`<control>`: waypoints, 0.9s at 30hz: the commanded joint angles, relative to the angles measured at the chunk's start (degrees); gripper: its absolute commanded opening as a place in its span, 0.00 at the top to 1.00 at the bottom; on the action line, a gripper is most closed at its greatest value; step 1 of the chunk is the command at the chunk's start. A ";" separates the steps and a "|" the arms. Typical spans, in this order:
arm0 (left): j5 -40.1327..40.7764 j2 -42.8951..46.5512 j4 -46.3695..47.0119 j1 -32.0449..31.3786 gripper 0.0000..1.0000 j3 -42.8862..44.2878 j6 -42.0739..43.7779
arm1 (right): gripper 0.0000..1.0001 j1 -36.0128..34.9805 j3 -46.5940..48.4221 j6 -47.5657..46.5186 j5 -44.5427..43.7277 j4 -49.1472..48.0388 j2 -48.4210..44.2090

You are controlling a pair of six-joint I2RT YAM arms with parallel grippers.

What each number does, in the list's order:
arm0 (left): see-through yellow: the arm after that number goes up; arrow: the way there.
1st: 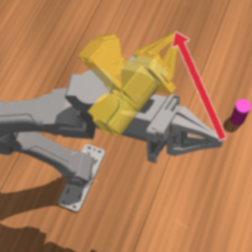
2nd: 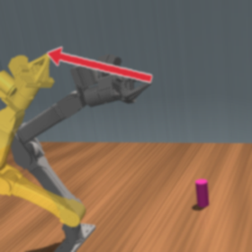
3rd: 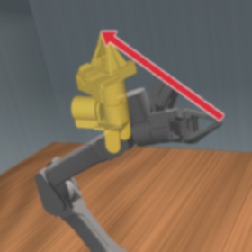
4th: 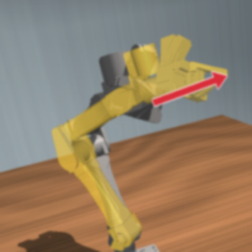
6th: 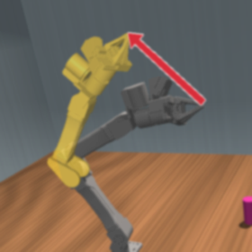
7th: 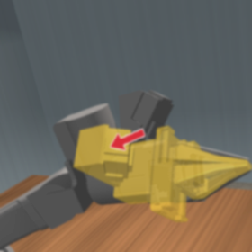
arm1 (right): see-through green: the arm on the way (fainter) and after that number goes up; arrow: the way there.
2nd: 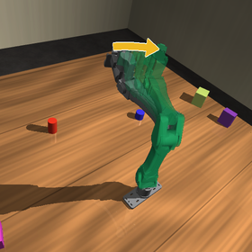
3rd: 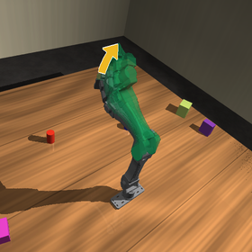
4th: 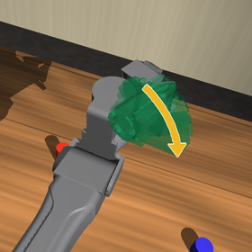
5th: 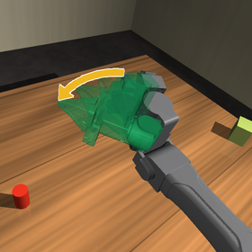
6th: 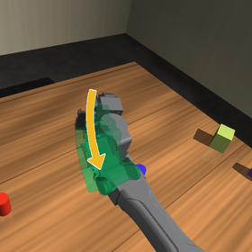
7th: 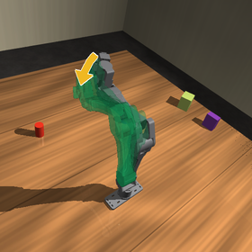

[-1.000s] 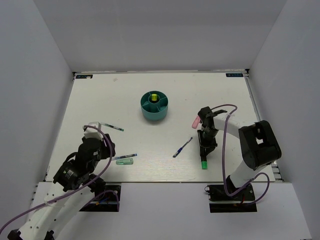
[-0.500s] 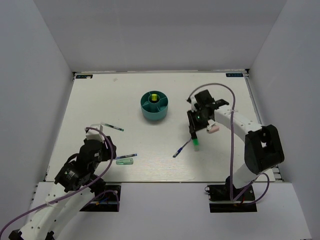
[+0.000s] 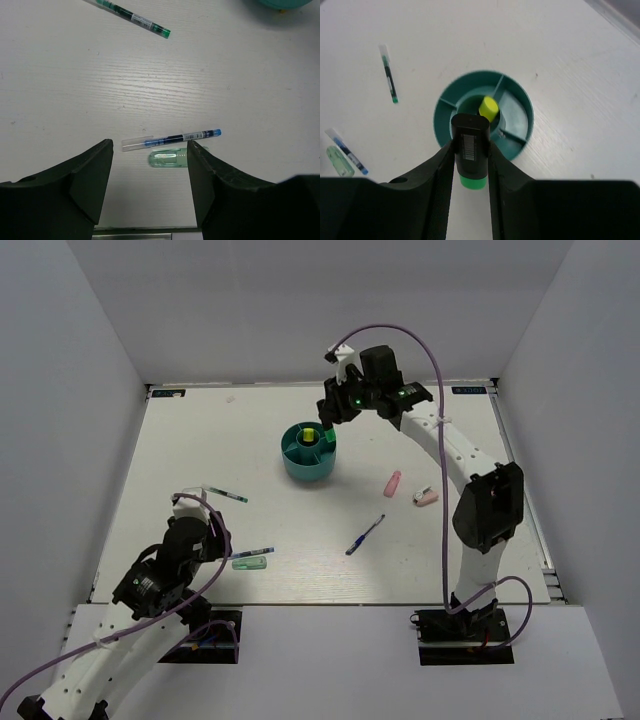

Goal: Sort the stationery into containers
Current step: Place the pen in the storage box.

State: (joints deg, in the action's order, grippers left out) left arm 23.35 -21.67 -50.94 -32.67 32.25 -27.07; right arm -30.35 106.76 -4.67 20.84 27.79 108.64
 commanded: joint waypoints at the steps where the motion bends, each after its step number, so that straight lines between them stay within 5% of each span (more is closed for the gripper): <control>1: 1.96 0.58 -0.12 0.32 0.29 -0.43 -0.09 | 1.00 -1.11 -4.86 1.41 5.35 -14.84 -0.27; 10: 3.54 1.46 -1.18 0.32 0.29 -0.52 0.35 | 1.00 -1.03 -1.12 8.27 6.93 -28.83 7.37; 27: 3.19 0.14 -0.04 0.32 0.29 -0.70 -0.61 | 1.00 -1.12 -4.63 7.13 5.79 -29.02 11.24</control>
State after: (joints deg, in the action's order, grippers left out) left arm 25.93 -20.69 -51.88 -32.67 31.66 -27.05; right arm -31.53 102.78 3.46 26.33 1.50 119.42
